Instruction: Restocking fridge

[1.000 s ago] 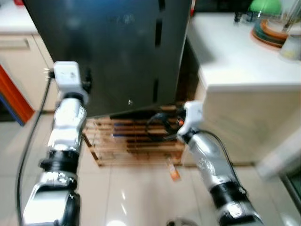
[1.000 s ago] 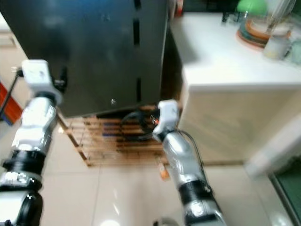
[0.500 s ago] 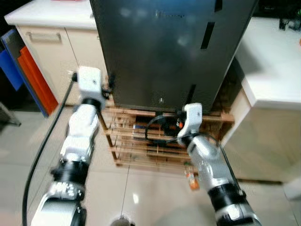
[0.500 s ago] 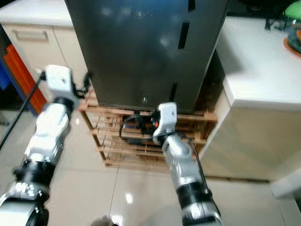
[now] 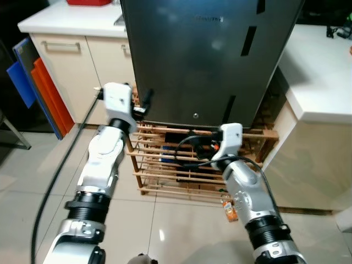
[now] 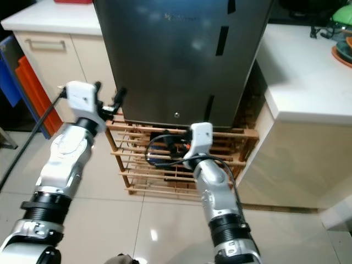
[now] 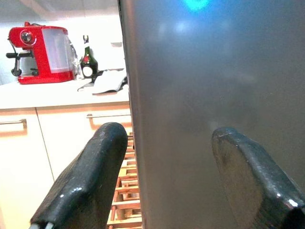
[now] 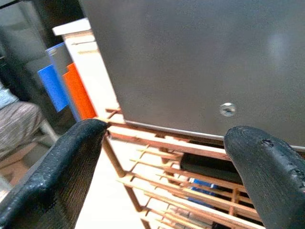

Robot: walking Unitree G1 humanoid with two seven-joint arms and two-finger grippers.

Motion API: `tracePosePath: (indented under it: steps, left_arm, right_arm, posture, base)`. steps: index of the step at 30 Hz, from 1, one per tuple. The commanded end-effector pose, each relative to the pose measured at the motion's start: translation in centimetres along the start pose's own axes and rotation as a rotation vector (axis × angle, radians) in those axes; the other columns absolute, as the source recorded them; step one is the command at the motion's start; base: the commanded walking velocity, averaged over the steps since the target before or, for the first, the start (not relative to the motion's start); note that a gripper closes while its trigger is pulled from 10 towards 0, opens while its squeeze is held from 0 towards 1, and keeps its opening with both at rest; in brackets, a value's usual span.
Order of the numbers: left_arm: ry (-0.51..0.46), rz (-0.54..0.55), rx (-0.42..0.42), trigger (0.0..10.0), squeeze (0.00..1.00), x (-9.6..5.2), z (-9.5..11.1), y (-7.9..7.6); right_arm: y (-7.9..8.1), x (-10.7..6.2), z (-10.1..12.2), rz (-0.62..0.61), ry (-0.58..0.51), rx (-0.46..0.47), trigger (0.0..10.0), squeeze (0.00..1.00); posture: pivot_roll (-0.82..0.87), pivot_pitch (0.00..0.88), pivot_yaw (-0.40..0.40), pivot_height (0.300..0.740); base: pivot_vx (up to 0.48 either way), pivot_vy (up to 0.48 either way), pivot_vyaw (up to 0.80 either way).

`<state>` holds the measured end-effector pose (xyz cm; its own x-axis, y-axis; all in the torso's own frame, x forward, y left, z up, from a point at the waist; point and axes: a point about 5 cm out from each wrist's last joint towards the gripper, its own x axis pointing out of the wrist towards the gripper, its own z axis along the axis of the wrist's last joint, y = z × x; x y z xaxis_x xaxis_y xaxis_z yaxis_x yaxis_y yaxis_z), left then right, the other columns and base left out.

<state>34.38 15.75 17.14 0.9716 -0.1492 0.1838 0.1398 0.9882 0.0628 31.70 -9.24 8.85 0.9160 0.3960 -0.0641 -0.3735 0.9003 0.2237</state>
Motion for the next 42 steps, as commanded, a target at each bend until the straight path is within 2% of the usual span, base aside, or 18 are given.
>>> tracePosePath:
  steps: [1,2,3,4,9,11,13,18,19,25,26,27,37,39,42]
  left_arm:
    - [0.024,-0.023,-0.02,10.0,0.0,0.1,-0.4,-0.7]
    - [0.031,-0.021,-0.022,10.0,0.0,0.0,-0.6,-0.6]
    - [0.039,-0.017,-0.021,10.0,0.0,-0.1,-0.7,-0.6]
    - [0.049,-0.009,-0.028,10.0,1.0,-0.2,-1.0,-0.4]
    - [0.105,0.039,-0.004,10.0,1.0,-0.3,-2.0,0.2]
    - [0.149,0.067,0.019,10.0,1.0,-0.4,-2.8,0.6]
    - [0.158,0.084,0.054,10.0,1.0,-0.5,-3.0,0.8]
    - [0.154,0.078,0.045,10.0,1.0,-0.6,-3.0,0.7]
    - [0.156,0.078,0.046,10.0,1.0,-0.6,-3.0,0.7]
    - [0.15,0.07,0.064,10.0,1.0,-0.2,-2.9,0.3]
    - [0.141,0.063,0.062,10.0,0.41,-0.1,-2.8,0.1]
    - [0.137,0.058,0.061,10.0,0.0,-0.1,-2.7,0.0]
    - [0.147,0.038,0.044,10.0,0.0,0.0,-3.2,-1.0]
    - [0.154,0.013,-0.002,10.0,0.0,-0.4,-3.7,-1.5]
    - [0.194,0.025,-0.066,10.0,0.0,-1.0,-4.7,-1.3]
  right_arm:
    - [-1.2,-0.2,0.8,-0.066,-0.042,-0.007,10.0,0.0]
    - [-1.5,-0.3,1.0,-0.085,-0.058,0.009,10.0,0.97]
    - [-1.7,-0.4,1.1,-0.103,-0.07,0.016,10.0,1.0]
    - [-2.0,-0.5,1.2,-0.122,-0.08,0.015,10.0,1.0]
    - [-2.9,-1.0,1.9,-0.209,-0.136,-0.009,10.0,1.0]
    - [-3.6,-1.5,2.7,-0.277,-0.202,-0.033,10.0,1.0]
    - [-4.0,-1.7,2.8,-0.321,-0.209,-0.045,10.0,1.0]
    - [-4.3,-1.8,2.4,-0.358,-0.183,-0.093,10.0,1.0]
    - [-4.3,-1.8,2.2,-0.358,-0.179,-0.104,10.0,0.0]
    - [-3.7,-1.9,1.8,-0.34,-0.174,-0.128,10.0,0.0]
    - [-3.6,-1.9,1.8,-0.333,-0.167,-0.132,10.0,0.0]
    - [-3.5,-1.8,1.7,-0.327,-0.162,-0.137,10.0,0.0]
    - [-2.7,-2.3,1.1,-0.277,-0.163,-0.189,10.0,0.0]
    - [-2.7,-2.7,0.7,-0.276,-0.157,-0.189,10.0,0.0]
    - [-3.0,-3.1,0.5,-0.29,-0.149,-0.178,10.0,0.0]
  posture:
    - [-0.07,0.0,0.031,0.74]
    - [-0.07,0.0,0.031,0.74]
    - [-0.07,0.0,0.03,0.74]
    - [-0.07,0.0,0.03,0.74]
    - [-0.08,0.0,0.028,0.74]
    - [-0.08,0.0,0.026,0.74]
    - [-0.08,0.0,0.026,0.74]
    - [-0.08,0.0,0.024,0.74]
    - [-0.08,0.0,0.022,0.74]
    - [-0.08,0.0,0.02,0.74]
    - [-0.08,0.0,0.02,0.74]
    - [-0.08,0.0,0.02,0.74]
    - [-0.09,0.0,0.027,0.74]
    - [-0.09,0.0,0.033,0.74]
    - [-0.1,0.0,0.039,0.74]
  base:
    - [0.0,0.48,0.0]
    - [0.0,0.48,0.0]
    - [0.0,0.48,0.0]
    - [0.0,0.48,0.0]
    - [0.0,0.384,0.0]
    - [0.0,0.0,0.0]
    - [0.0,0.0,0.0]
    - [0.0,0.0,0.0]
    - [0.0,0.0,0.0]
    - [0.0,0.0,0.0]
    - [0.0,0.0,0.0]
    - [0.0,0.0,0.0]
    - [0.0,0.0,-0.69]
    - [0.0,0.0,-0.8]
    - [0.0,0.0,-0.8]
